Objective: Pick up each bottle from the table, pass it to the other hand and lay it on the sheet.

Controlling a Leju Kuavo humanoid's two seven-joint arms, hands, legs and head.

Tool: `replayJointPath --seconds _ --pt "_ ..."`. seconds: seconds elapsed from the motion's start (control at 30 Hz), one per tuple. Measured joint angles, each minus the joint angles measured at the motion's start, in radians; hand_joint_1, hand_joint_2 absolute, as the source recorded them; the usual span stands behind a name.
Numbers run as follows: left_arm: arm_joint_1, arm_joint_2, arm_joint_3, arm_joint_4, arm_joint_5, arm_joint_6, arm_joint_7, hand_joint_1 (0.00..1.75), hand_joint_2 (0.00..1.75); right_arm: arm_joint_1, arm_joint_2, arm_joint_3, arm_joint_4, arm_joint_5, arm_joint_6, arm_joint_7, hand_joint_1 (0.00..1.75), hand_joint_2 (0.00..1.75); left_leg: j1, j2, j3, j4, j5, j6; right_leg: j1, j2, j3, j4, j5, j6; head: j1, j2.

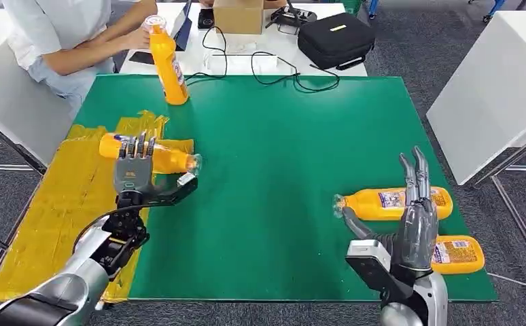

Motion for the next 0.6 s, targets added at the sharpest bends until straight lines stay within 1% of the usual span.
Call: replayJointPath --seconds 0.07,0.13,0.23,0.27,0.33,0.43,0.6 --pt "0.005 -0.006 0.016 0.000 0.000 0.003 -0.010 0.00 0.00 0.000 0.000 -0.004 0.000 0.017 0.007 0.007 0.00 1.75 0.000 0.000 0.000 0.000 0.000 0.000 0.000 0.000 0.000 0.000 0.000 0.000 0.000 0.000" --pt "0.015 -0.017 0.039 -0.001 0.018 0.011 -0.053 0.00 0.00 -0.001 0.000 -0.011 0.001 0.050 0.028 0.024 0.00 1.75 0.000 0.000 0.000 0.000 0.000 0.000 0.000 0.000 0.000 0.000 0.000 0.000 0.000 0.000" --pt "0.043 -0.049 0.112 -0.024 0.164 0.006 -0.248 0.00 0.00 -0.001 -0.008 -0.027 0.003 0.131 0.080 0.068 0.00 1.75 0.000 0.000 0.000 0.000 0.000 0.000 0.000 0.000 0.000 0.000 0.000 0.000 0.000 0.000" --pt "0.053 -0.060 0.138 -0.038 0.228 -0.007 -0.320 0.00 1.75 -0.002 -0.013 -0.033 0.005 0.153 0.102 0.083 0.00 1.75 0.000 0.000 0.000 0.000 0.000 0.000 0.000 0.000 0.000 0.000 0.000 0.000 0.000 0.000" --pt "0.082 -0.090 0.192 -0.090 0.363 -0.037 -0.462 0.00 1.75 -0.007 -0.030 -0.046 0.011 0.218 0.166 0.119 0.00 1.75 -0.002 0.000 0.000 0.000 0.000 0.000 -0.002 0.000 0.000 0.000 0.000 0.000 0.000 0.000" --pt "0.128 -0.122 0.241 -0.183 0.579 -0.126 -0.623 0.00 1.75 -0.027 -0.071 -0.064 0.024 0.287 0.279 0.165 0.00 1.75 -0.003 0.000 0.000 0.000 0.000 0.000 -0.003 0.000 0.000 0.000 0.000 0.001 0.000 0.000" --pt "0.183 -0.143 0.252 -0.319 0.722 -0.206 -0.661 0.00 1.75 -0.076 -0.158 -0.098 0.069 0.308 0.411 0.168 0.00 1.75 -0.003 -0.001 0.000 0.000 0.000 0.001 -0.003 -0.001 0.000 0.000 0.000 0.001 0.000 0.000"
